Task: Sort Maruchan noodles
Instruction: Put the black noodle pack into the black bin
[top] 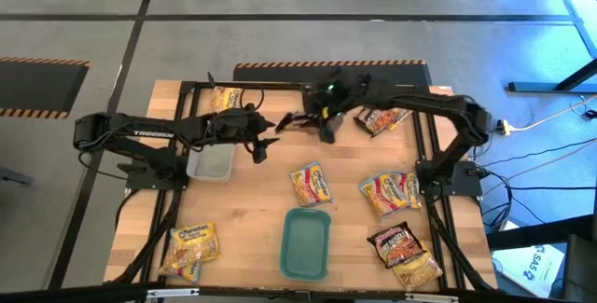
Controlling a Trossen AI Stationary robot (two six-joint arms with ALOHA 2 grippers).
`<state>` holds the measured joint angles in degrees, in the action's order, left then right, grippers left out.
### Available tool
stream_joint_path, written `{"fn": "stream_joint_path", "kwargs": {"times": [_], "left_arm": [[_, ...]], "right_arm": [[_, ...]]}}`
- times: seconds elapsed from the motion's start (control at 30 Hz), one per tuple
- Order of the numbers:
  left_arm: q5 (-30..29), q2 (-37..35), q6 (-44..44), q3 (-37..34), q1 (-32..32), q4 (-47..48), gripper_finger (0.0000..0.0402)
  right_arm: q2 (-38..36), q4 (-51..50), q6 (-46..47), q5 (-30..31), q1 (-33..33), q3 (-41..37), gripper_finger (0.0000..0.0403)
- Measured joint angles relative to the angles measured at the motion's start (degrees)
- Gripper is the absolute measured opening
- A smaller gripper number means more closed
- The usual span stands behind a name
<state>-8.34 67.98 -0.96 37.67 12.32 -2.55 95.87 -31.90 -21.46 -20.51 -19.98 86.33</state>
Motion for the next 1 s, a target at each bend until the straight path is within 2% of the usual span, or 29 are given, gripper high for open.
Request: {"fn": "stream_joint_path", "kwargs": {"times": [0.13,0.23,0.4,0.67,0.83,1.0], "left_arm": [[-1.7,-0.2,0.8,0.0,0.0,2.7,0.0222],[-1.6,0.9,-0.2,0.0,0.0,2.9,0.0223],[-1.6,2.2,0.0,-0.1,0.0,2.5,0.0222],[-1.5,2.2,0.6,-0.1,0.0,1.6,0.0221],[-1.6,2.2,0.9,-0.1,0.0,1.6,0.0221],[-1.6,2.2,0.9,-0.1,0.0,1.5,0.0221]], "right_arm": [[-3.8,-4.0,-2.8,0.5,-5.9,-1.7,0.0094],[-4.4,-3.5,-4.4,0.1,-11.0,-4.8,0.0097],[-3.3,4.2,-6.4,-1.5,-17.1,-11.0,0.0094],[2.5,9.4,-9.1,-3.5,-18.2,-13.4,0.0099],[5.6,9.1,-11.1,1.2,-17.9,-13.5,0.0100],[7.1,9.4,-12.1,2.9,-17.9,-13.4,0.0100]]}}
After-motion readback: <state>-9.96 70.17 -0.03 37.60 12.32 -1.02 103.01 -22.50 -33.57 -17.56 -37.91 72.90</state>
